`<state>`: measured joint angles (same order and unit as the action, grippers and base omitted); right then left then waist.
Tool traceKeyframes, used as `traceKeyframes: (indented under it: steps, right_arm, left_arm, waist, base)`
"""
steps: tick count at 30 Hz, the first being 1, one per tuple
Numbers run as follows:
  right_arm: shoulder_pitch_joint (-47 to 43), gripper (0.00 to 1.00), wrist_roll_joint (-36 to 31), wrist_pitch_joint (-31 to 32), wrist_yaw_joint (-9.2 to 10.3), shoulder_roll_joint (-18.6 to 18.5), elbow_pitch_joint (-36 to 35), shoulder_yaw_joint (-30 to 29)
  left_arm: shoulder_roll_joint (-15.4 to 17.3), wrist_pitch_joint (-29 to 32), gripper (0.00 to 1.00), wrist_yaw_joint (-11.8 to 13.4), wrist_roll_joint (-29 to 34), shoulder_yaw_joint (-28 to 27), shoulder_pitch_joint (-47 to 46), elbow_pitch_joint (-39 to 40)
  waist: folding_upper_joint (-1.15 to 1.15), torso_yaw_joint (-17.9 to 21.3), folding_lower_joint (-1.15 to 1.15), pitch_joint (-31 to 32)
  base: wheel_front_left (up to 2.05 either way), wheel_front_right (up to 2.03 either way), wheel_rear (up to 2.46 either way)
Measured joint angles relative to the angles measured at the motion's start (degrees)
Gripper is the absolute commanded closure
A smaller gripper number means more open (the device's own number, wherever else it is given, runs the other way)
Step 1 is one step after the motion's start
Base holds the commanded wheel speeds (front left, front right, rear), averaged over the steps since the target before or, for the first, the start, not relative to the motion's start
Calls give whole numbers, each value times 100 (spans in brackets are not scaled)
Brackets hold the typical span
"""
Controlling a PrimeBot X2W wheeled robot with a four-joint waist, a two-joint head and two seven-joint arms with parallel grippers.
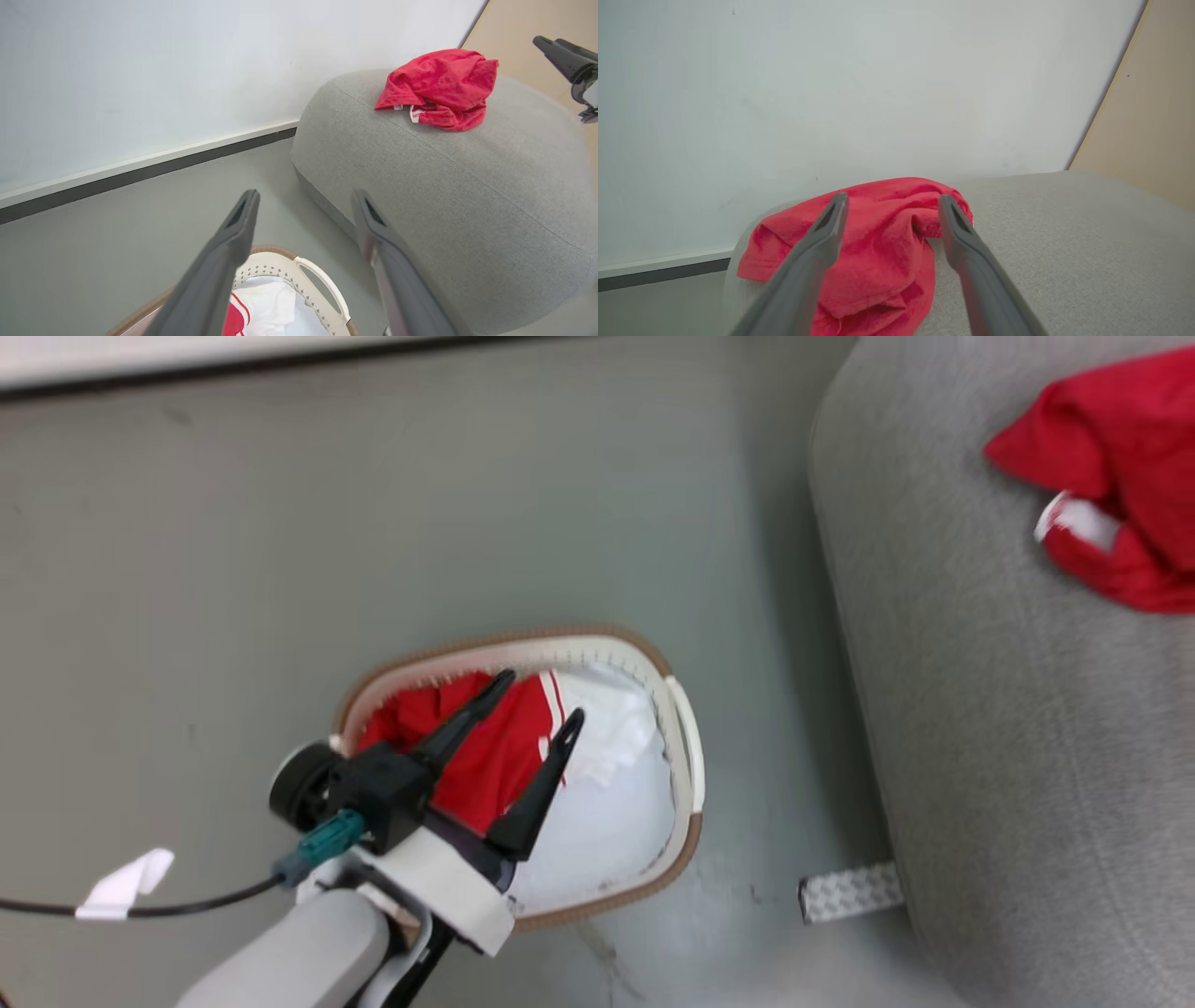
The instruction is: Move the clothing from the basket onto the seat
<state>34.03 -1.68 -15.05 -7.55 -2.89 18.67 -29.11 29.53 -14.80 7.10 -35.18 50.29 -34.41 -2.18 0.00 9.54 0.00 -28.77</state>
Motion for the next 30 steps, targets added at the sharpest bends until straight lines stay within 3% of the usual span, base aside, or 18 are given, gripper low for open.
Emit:
traceKeyframes:
  steps: [5, 13, 30]
  right_arm:
    - [-717, 0, 30, -10, -1, 3, -376, 546]
    - [-1567, 0, 12, -10, 0, 20, -512, 1482]
    - [-3082, 0, 667, -10, 0, 14, -309, 2402]
  left_arm:
    - [-232, -29, 0, 40, -37, -453, 492, -81]
    - [-703, -32, 0, -109, 301, -1433, 1472, -269]
    - [-1423, -33, 0, -509, 1098, -3056, 3154, -704]
  waist:
    - [0, -61, -1, 588]
    - [0, -402, -1, 1436]
    - [0, -1169, -2, 2815]
  base:
    - [0, 0, 0]
    - [0, 0, 0]
    - [0, 0, 0]
